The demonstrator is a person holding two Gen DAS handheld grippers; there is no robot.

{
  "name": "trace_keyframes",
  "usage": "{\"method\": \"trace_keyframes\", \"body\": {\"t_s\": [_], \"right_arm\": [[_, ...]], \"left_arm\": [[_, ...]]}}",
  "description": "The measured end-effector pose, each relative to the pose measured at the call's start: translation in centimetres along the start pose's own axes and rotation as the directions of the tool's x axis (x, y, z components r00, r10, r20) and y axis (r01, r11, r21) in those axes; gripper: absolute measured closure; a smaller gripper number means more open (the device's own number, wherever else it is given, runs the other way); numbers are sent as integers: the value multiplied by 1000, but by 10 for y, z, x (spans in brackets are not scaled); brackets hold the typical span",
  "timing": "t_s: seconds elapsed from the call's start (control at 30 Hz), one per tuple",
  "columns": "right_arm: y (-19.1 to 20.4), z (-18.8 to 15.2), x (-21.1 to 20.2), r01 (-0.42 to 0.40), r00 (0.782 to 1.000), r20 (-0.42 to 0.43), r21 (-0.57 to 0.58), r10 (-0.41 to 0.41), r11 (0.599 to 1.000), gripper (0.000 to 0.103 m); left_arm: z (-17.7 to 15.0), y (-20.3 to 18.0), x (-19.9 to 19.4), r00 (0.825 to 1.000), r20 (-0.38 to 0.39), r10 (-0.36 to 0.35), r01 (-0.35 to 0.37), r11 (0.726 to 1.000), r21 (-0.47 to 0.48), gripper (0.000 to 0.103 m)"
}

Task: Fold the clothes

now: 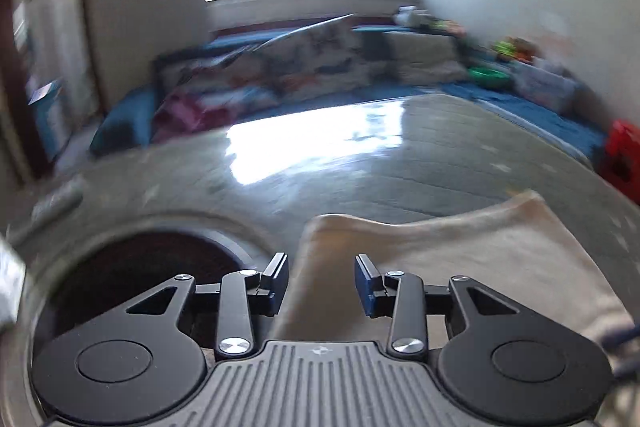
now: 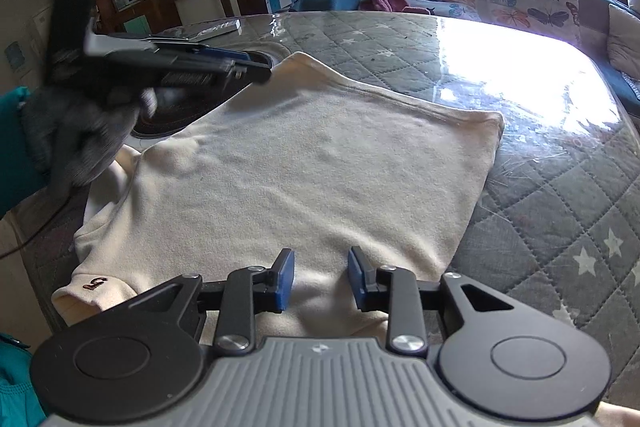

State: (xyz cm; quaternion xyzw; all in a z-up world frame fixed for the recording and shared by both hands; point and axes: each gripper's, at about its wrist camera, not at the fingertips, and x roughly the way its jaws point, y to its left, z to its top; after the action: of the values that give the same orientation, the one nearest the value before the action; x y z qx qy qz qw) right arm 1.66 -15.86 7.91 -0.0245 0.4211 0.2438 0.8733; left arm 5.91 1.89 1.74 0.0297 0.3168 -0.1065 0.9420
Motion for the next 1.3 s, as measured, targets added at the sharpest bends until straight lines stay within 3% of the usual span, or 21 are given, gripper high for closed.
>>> {"method": "trace_keyframes", "body": {"t_s": [0.1,0.17,0.23,0.27,0.3,0.4,0.5,0.63,0.7,0.83,0.9,0.93,1.03,1.2,1.27,1.3], "right_arm": [[-1,0,0,0,1000,1,5,0,1000,73],[-1,0,-1,0,1000,2,9,0,1000,72],[-1,0,-1,0,1000,3,13,0,1000,72],[-2,1,-1,0,1000,3,14,0,1000,72],[-2,1,-1,-1,1000,3,16,0,1000,72],[-2,1,-1,-1,1000,4,22,1,1000,72],[-3,1,-2,-1,1000,5,27,1,1000,72],[-3,2,-1,2,1000,3,31,-2,1000,72],[-2,2,0,6,1000,1,25,-6,1000,72],[-2,1,0,4,1000,0,25,-4,1000,72],[-3,1,0,3,1000,-1,26,-3,1000,72],[-3,2,0,3,1000,-1,25,-3,1000,72],[-2,2,0,5,1000,0,23,-6,1000,72],[-4,3,0,1,1000,-1,30,-1,1000,72],[-4,4,0,4,1000,-2,28,-4,1000,72],[-4,5,-1,7,1000,-1,27,-7,1000,72]], "left_arm": [[7,30,15,999,-33,-22,18,994,-109,65],[9,29,25,996,-51,-73,67,992,-105,65],[9,22,31,994,-56,-97,93,993,-75,66],[8,17,34,992,-57,-111,107,993,-57,73],[8,12,36,991,-59,-121,119,992,-41,95],[5,-5,22,987,-25,-157,157,988,5,98],[-9,-31,5,968,-32,-247,249,962,110,98],[-31,-65,-14,928,-88,-363,373,895,246,94],[-35,-65,-18,936,-66,-347,351,896,272,93],[-24,-48,-23,951,32,-308,294,930,220,87],[-18,-40,-17,964,39,-265,250,943,218,58],[-16,-37,-14,967,38,-251,237,947,216,54],[-19,-41,-12,946,5,-323,314,922,226,54],[-30,-60,-21,898,-44,-439,429,846,317,54],[-38,-67,-23,890,-75,-450,445,820,359,54],[-41,-69,-23,894,-84,-439,436,817,377,54]]}}
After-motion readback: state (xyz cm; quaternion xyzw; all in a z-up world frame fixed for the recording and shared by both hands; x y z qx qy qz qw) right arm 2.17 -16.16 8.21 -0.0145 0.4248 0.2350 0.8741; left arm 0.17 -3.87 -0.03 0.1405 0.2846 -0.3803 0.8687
